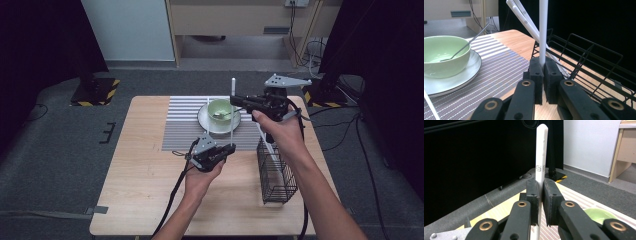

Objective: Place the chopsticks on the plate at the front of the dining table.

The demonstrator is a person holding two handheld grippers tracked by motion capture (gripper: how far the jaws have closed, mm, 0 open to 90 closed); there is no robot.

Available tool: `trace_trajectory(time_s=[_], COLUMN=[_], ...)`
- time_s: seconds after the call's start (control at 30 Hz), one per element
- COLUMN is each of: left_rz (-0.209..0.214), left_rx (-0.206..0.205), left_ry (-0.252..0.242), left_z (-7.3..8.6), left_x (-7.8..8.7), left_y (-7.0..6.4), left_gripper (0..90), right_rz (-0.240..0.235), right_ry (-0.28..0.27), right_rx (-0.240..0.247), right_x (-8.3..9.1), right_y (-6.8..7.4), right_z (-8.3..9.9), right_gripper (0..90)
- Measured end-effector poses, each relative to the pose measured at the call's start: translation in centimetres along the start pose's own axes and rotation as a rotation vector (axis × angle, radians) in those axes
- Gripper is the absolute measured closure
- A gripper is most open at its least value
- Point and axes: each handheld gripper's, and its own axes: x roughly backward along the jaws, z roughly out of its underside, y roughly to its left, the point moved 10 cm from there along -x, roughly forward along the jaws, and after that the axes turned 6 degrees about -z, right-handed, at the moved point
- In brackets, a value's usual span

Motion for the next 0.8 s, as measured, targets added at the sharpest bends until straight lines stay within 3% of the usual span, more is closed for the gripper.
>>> trace_trajectory(time_s=[0.53,0.8], left_rz=[-0.033,-0.054], left_rx=[0.000,0.005], left_ry=[0.009,0.000], left_z=[0.26,-0.05], left_x=[0.24,0.37], left_y=[0.42,0.94], left_gripper=[86.6,86.6], right_rz=[-0.001,0.012], right_ry=[0.010,0.014], right_rx=[0.007,0.016], right_x=[-0.18,0.33], right_y=[-0.04,-0.17], right_z=[0.25,0.30], right_gripper=[82.8,68.3])
